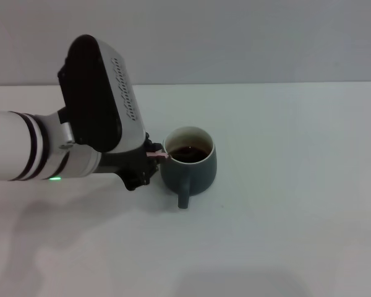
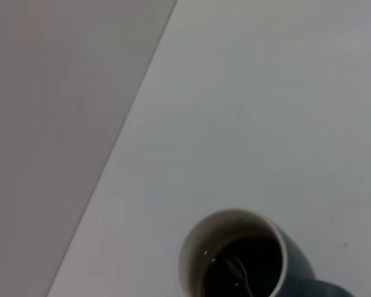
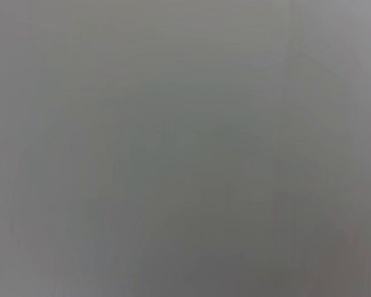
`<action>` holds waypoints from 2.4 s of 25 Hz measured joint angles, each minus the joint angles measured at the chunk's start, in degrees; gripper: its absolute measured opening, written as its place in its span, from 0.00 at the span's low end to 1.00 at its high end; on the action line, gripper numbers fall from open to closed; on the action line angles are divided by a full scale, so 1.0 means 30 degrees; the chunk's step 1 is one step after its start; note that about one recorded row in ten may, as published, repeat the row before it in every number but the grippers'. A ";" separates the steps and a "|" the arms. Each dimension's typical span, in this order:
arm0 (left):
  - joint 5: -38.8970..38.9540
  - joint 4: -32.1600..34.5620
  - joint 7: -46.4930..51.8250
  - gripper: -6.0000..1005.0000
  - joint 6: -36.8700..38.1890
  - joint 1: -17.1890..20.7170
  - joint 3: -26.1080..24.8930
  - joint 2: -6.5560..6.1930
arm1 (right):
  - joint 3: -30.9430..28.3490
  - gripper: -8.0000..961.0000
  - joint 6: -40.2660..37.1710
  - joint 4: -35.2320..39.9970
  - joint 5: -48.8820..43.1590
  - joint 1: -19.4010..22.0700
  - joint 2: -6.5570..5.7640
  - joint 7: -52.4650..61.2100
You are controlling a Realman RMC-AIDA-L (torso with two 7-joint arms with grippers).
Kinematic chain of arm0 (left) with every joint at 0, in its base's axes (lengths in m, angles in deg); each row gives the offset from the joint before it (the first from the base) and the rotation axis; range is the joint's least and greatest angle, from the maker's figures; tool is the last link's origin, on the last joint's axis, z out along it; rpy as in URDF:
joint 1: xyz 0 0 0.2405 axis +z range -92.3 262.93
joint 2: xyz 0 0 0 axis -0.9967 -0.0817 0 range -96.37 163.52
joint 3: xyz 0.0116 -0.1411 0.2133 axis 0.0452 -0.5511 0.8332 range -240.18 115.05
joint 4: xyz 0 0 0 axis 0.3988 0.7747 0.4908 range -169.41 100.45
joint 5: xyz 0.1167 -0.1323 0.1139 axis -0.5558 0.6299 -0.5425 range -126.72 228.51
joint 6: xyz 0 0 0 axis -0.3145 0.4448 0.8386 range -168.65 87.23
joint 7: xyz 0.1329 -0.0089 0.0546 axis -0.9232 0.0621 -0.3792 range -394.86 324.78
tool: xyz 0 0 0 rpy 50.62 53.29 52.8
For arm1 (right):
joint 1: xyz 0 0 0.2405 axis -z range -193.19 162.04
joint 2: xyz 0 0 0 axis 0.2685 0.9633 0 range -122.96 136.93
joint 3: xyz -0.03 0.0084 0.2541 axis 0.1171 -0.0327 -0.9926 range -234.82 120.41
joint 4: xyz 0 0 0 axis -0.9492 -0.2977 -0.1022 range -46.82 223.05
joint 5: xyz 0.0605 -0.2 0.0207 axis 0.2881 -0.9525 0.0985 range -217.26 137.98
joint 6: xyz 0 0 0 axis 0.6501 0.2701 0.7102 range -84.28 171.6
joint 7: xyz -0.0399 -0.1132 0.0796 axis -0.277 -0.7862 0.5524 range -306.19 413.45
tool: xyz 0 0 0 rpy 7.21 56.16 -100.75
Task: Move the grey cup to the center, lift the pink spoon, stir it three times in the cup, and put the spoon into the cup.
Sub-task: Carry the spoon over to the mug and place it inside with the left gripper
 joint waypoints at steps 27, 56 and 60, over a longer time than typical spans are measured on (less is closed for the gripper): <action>-0.0153 -0.0809 0.0035 0.14 0.0145 0.0201 0.0479 0.0042 | 0.0003 0.01 -0.0041 0.0031 0.0000 0.0014 0.0017 0.0000; -0.0359 0.0396 0.0122 0.13 0.0840 -0.0584 0.1063 0.0074 | -0.0002 0.01 -0.0003 0.0033 -0.0030 -0.0024 0.0002 0.0001; -0.0409 0.0066 0.0125 0.08 0.0519 -0.0059 0.0702 0.0033 | -0.0001 0.01 0.0018 0.0033 -0.0089 -0.0057 0.0002 0.0000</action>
